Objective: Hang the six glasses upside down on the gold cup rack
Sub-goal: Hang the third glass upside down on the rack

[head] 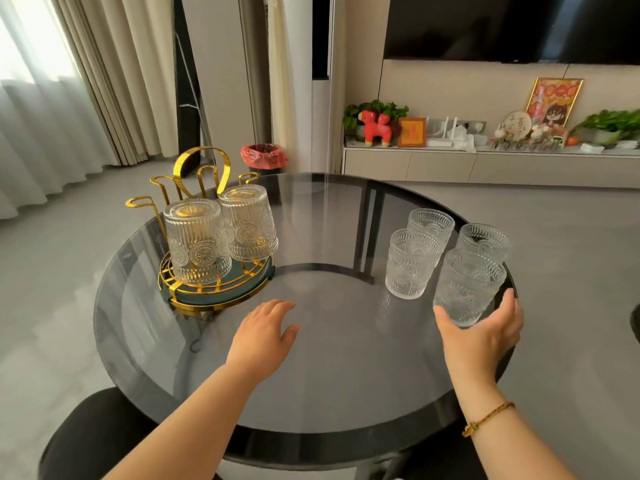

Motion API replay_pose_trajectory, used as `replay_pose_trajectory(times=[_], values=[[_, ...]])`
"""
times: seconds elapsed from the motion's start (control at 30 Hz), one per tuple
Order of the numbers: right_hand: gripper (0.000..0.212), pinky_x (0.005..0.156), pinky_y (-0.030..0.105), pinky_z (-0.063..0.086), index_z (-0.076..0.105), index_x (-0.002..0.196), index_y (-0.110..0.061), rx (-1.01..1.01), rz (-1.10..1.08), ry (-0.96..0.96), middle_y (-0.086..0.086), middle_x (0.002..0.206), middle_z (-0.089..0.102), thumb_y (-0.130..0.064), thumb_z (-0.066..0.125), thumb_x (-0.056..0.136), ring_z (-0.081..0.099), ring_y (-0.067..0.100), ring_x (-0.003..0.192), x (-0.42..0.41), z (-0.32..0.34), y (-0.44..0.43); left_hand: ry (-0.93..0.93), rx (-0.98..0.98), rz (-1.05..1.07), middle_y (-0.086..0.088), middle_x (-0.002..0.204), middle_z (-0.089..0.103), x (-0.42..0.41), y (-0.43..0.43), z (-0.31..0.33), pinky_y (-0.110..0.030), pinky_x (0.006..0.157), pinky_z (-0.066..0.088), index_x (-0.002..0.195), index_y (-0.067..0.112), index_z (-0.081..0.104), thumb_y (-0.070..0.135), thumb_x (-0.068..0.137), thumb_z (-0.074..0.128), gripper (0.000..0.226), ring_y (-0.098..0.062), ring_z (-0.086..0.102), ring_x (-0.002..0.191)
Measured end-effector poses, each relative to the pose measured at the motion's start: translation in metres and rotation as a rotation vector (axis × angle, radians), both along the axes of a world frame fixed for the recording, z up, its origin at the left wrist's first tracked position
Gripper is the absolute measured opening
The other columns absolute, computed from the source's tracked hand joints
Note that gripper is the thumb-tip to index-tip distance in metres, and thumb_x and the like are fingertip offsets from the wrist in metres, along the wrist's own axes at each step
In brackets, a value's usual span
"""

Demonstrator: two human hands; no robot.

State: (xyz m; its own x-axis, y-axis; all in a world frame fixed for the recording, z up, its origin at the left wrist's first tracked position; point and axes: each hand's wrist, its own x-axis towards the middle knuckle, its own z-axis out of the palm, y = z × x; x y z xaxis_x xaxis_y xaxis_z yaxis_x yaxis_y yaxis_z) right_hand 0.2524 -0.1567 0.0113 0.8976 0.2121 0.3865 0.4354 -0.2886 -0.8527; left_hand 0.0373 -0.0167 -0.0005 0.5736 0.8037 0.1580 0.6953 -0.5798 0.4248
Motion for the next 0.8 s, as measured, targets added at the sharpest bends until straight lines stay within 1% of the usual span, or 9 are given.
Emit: replay_pose_trajectory(times=[0.1,0.17,0.23,0.33,0.4,0.5,0.6,0.67,0.8], values=[[0.103,0.111,0.042,0.013,0.008,0.138,-0.006,0.009,0.039,0.106,0.023,0.147,0.017,-0.016,0.077,0.063,0.013,0.034,0.136,0.014,-0.003,0.008,0.006,0.001,-0.002,-0.001,0.137,0.044,-0.001,0.001,-0.002,-0.033,0.107,0.028,0.127,0.021,0.038,0.034,0.089,0.043,0.04,-0.018,0.036,0.128],[0.105,0.11,0.043,0.017,0.004,0.139,-0.007,0.016,0.056,0.132,0.021,0.147,0.018,-0.017,0.076,0.063,0.018,0.034,0.135,0.021,-0.004,0.014,-0.002,0.009,-0.004,-0.001,0.137,0.044,-0.001,0.001,-0.003,-0.033,0.107,0.027,0.127,0.021,0.038,0.034,0.09,0.042,0.039,-0.018,0.035,0.128],[0.106,0.111,0.048,0.019,0.004,0.139,-0.009,-0.002,0.04,0.162,0.021,0.146,0.022,-0.02,0.077,0.063,0.025,0.038,0.132,0.027,-0.004,0.019,-0.011,0.014,-0.005,0.0,0.137,0.044,0.0,0.002,-0.003,-0.032,0.107,0.027,0.127,0.021,0.038,0.033,0.09,0.041,0.038,-0.017,0.036,0.128],[0.1,0.107,0.051,0.025,0.011,0.137,-0.011,-0.022,0.007,0.189,0.021,0.141,0.034,-0.025,0.076,0.063,0.033,0.041,0.126,0.031,-0.005,0.025,-0.008,0.018,-0.01,0.0,0.137,0.044,0.0,0.002,-0.003,-0.032,0.107,0.027,0.126,0.022,0.039,0.033,0.09,0.04,0.037,-0.017,0.036,0.128],[0.094,0.105,0.047,0.031,0.018,0.134,-0.011,0.003,-0.003,0.193,0.02,0.136,0.041,-0.025,0.076,0.062,0.037,0.04,0.122,0.031,-0.006,0.027,-0.008,0.013,-0.008,0.0,0.137,0.044,0.0,0.002,-0.003,-0.032,0.107,0.027,0.125,0.022,0.04,0.033,0.09,0.041,0.037,-0.017,0.036,0.128],[0.087,0.099,0.043,0.038,0.024,0.128,-0.009,0.038,-0.005,0.21,0.02,0.131,0.046,-0.023,0.077,0.061,0.043,0.039,0.117,0.031,-0.006,0.025,-0.013,0.004,-0.005,0.0,0.137,0.044,-0.001,0.001,-0.002,-0.033,0.107,0.027,0.125,0.022,0.04,0.033,0.09,0.041,0.037,-0.018,0.036,0.128],[0.08,0.087,0.033,0.04,0.027,0.124,-0.011,0.096,0.013,0.221,0.018,0.127,0.048,-0.018,0.077,0.062,0.049,0.037,0.11,0.028,-0.004,0.02,-0.021,-0.018,-0.004,0.0,0.138,0.043,-0.001,-0.001,0.0,-0.033,0.108,0.027,0.126,0.023,0.04,0.032,0.09,0.041,0.036,-0.018,0.035,0.128],[0.078,0.081,0.03,0.039,0.029,0.123,-0.012,0.111,0.033,0.181,0.018,0.123,0.05,-0.017,0.077,0.061,0.052,0.036,0.106,0.024,-0.002,0.016,-0.048,-0.032,-0.001,0.0,0.137,0.044,-0.003,-0.002,0.002,-0.033,0.107,0.029,0.125,0.023,0.04,0.03,0.09,0.041,0.035,-0.018,0.037,0.127],[0.083,0.086,0.034,0.041,0.034,0.122,-0.012,0.09,0.084,-0.015,0.018,0.125,0.049,-0.019,0.081,0.054,0.05,0.035,0.108,0.014,0.01,0.009,-0.148,-0.004,-0.005,0.001,0.132,0.049,-0.01,-0.006,0.007,-0.031,0.1,0.036,0.121,0.024,0.044,0.027,0.09,0.043,0.031,-0.016,0.043,0.122]])
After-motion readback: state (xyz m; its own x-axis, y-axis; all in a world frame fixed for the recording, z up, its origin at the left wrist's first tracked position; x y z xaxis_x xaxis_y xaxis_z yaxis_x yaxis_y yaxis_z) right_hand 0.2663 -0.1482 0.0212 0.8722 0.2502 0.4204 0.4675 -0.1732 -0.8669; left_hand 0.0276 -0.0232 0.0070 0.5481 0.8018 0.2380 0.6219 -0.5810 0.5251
